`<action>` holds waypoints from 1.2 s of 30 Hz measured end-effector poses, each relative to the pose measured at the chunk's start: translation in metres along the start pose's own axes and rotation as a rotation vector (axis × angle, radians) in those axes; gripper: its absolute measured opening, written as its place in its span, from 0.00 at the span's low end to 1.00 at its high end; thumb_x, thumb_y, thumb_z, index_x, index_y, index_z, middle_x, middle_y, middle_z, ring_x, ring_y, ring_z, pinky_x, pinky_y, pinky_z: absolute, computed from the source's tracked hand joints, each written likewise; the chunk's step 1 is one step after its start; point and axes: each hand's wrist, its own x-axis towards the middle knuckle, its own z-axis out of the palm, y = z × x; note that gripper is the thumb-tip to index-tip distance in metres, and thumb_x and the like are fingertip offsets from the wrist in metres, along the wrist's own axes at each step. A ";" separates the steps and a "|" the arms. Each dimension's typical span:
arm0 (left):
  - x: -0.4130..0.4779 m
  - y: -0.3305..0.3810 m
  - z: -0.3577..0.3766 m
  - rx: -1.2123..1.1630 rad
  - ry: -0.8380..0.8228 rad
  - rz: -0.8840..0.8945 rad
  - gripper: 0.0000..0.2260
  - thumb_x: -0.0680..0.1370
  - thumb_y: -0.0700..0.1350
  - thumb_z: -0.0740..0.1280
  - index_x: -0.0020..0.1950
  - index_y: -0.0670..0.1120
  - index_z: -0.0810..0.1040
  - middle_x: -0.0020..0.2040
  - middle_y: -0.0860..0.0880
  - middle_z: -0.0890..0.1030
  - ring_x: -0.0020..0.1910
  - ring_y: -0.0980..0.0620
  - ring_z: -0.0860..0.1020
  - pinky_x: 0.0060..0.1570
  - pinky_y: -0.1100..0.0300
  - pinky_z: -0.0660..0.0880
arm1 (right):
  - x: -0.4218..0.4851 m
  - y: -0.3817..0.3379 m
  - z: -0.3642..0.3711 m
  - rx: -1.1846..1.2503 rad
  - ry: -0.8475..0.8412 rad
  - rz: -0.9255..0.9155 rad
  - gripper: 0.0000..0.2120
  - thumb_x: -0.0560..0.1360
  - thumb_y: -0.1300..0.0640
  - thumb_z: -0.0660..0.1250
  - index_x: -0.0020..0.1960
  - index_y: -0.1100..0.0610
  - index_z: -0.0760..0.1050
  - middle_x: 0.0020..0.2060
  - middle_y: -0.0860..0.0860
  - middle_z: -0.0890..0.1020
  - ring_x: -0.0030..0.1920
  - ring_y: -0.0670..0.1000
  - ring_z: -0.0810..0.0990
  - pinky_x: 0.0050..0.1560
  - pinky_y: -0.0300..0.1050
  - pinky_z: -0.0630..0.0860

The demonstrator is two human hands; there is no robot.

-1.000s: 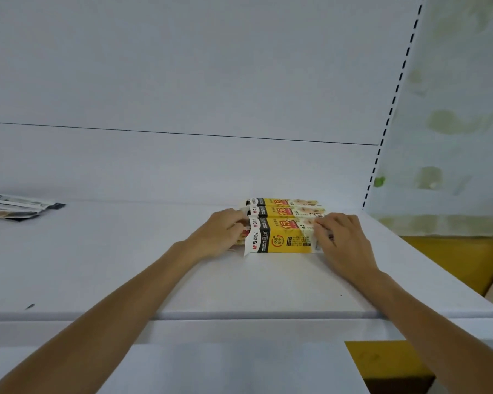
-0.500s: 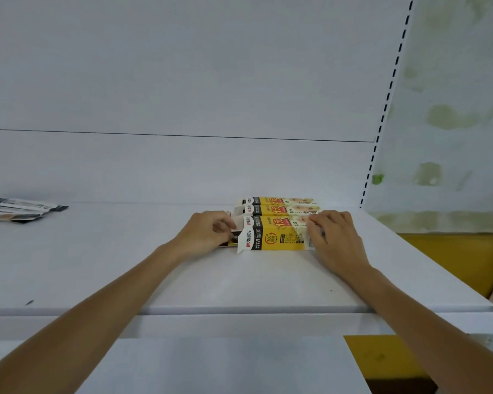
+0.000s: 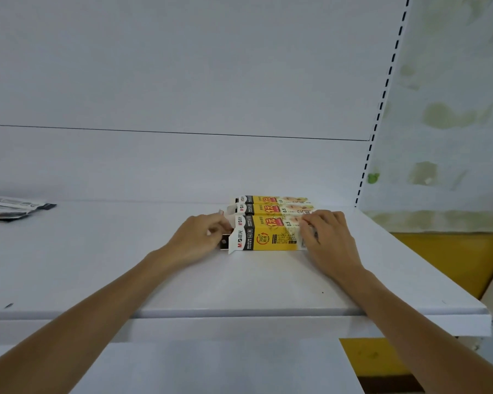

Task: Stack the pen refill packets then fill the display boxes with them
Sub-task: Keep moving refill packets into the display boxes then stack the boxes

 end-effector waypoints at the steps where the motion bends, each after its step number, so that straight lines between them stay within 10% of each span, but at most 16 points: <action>1: 0.000 0.002 0.002 -0.013 -0.083 0.018 0.14 0.76 0.36 0.60 0.55 0.50 0.78 0.49 0.54 0.81 0.46 0.58 0.77 0.40 0.77 0.66 | 0.000 0.000 0.000 -0.001 -0.005 -0.003 0.15 0.79 0.52 0.57 0.59 0.57 0.76 0.57 0.54 0.76 0.58 0.53 0.69 0.54 0.42 0.67; 7: 0.004 -0.001 0.006 0.148 0.058 -0.035 0.10 0.71 0.49 0.71 0.49 0.48 0.77 0.44 0.57 0.77 0.43 0.53 0.76 0.44 0.60 0.71 | 0.000 -0.002 -0.001 -0.014 0.020 -0.016 0.14 0.79 0.54 0.58 0.59 0.57 0.77 0.57 0.53 0.76 0.59 0.54 0.67 0.51 0.37 0.64; 12: 0.004 0.002 0.011 0.094 -0.030 0.007 0.05 0.75 0.43 0.66 0.41 0.51 0.79 0.37 0.56 0.76 0.39 0.56 0.74 0.33 0.74 0.65 | 0.002 -0.003 -0.002 0.012 -0.003 0.024 0.14 0.79 0.52 0.57 0.60 0.55 0.76 0.59 0.50 0.75 0.61 0.51 0.66 0.47 0.37 0.63; 15: 0.004 0.002 0.011 0.042 0.190 0.035 0.08 0.76 0.41 0.64 0.41 0.51 0.81 0.40 0.57 0.80 0.40 0.59 0.74 0.38 0.74 0.65 | 0.002 -0.002 0.000 0.008 0.006 0.025 0.14 0.79 0.52 0.57 0.59 0.55 0.76 0.58 0.50 0.75 0.61 0.51 0.66 0.50 0.39 0.67; 20: 0.001 0.001 0.014 0.159 -0.145 0.100 0.09 0.76 0.41 0.62 0.51 0.46 0.81 0.46 0.52 0.81 0.46 0.53 0.78 0.44 0.61 0.72 | 0.004 -0.001 -0.001 -0.067 0.022 0.049 0.14 0.79 0.50 0.57 0.58 0.54 0.77 0.58 0.50 0.77 0.60 0.52 0.70 0.54 0.49 0.69; 26: -0.018 -0.008 -0.012 0.239 0.009 0.140 0.10 0.76 0.37 0.62 0.50 0.47 0.81 0.57 0.49 0.78 0.58 0.49 0.75 0.56 0.62 0.69 | 0.007 -0.001 -0.005 -0.119 0.046 0.019 0.14 0.79 0.50 0.58 0.53 0.55 0.79 0.55 0.51 0.80 0.59 0.55 0.74 0.54 0.52 0.70; 31: -0.092 -0.039 -0.065 0.359 0.169 -0.095 0.12 0.76 0.39 0.62 0.55 0.50 0.80 0.61 0.51 0.76 0.60 0.52 0.73 0.58 0.62 0.65 | 0.027 -0.035 -0.024 -0.430 -0.171 -0.145 0.13 0.79 0.55 0.56 0.59 0.53 0.75 0.57 0.51 0.77 0.57 0.54 0.72 0.53 0.50 0.68; 36: -0.182 -0.057 -0.114 0.396 0.373 -0.374 0.10 0.75 0.43 0.64 0.53 0.49 0.81 0.57 0.49 0.79 0.57 0.47 0.76 0.59 0.53 0.70 | 0.021 -0.159 0.002 -0.074 -0.163 -0.430 0.22 0.76 0.60 0.58 0.70 0.56 0.65 0.67 0.53 0.71 0.65 0.55 0.68 0.61 0.51 0.65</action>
